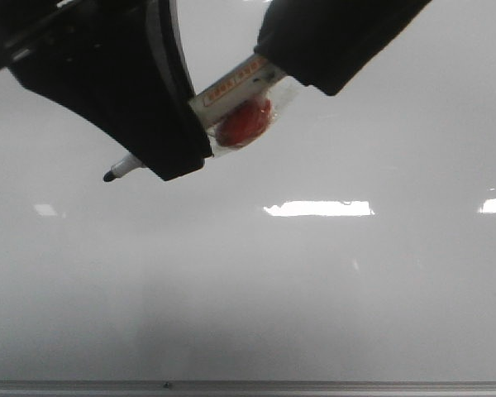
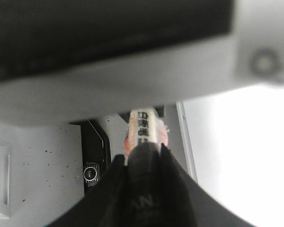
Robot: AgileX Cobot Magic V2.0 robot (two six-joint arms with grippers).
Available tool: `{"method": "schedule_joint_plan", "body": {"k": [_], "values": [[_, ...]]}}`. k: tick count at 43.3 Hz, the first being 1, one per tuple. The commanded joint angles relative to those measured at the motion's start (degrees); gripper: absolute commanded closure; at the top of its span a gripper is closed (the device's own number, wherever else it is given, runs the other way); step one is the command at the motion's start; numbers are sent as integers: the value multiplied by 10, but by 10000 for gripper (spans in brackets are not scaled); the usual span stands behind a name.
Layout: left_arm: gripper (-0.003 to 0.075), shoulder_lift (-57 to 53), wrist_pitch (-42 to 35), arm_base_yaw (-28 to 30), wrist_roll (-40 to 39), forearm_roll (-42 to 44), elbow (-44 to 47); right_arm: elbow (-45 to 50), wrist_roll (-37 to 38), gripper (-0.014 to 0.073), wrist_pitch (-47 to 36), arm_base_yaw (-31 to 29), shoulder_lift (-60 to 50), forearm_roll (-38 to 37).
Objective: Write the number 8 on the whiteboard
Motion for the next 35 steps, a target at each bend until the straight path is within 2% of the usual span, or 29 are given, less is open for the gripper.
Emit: {"method": "schedule_joint_plan", "body": {"k": [1, 5, 9, 15, 20, 23, 26, 31, 35], "values": [[364, -22, -28, -3, -23, -2, -19, -18, -3, 660, -10, 0, -14, 19], [284, -41, -28, 4, -60, 14, -19, -18, 9, 673, -10, -1, -21, 6], [279, -73, -26, 26, -95, 25, -19, -18, 53, 673, -11, -6, -39, -49], [279, -138, -32, 86, -140, 24, -5, -18, 178, 673, -7, -36, -77, -153], [279, -205, -48, 149, -185, 24, 28, -1, 278, 673, -29, -89, -122, -169], [279, -241, -60, 185, -220, 23, 53, 34, 338, 673, -84, -118, -154, -158], [279, -275, -70, 217, -240, 19, 79, 91, 383, 673, -178, -134, -189, -129], [279, -308, -79, 244, -240, 16, 105, 166, 383, 673, -305, -133, -214, -119], [279, -314, -82, 245, -240, 16, 108, 190, 380, 687, -353, -133, -209, -120]]}}
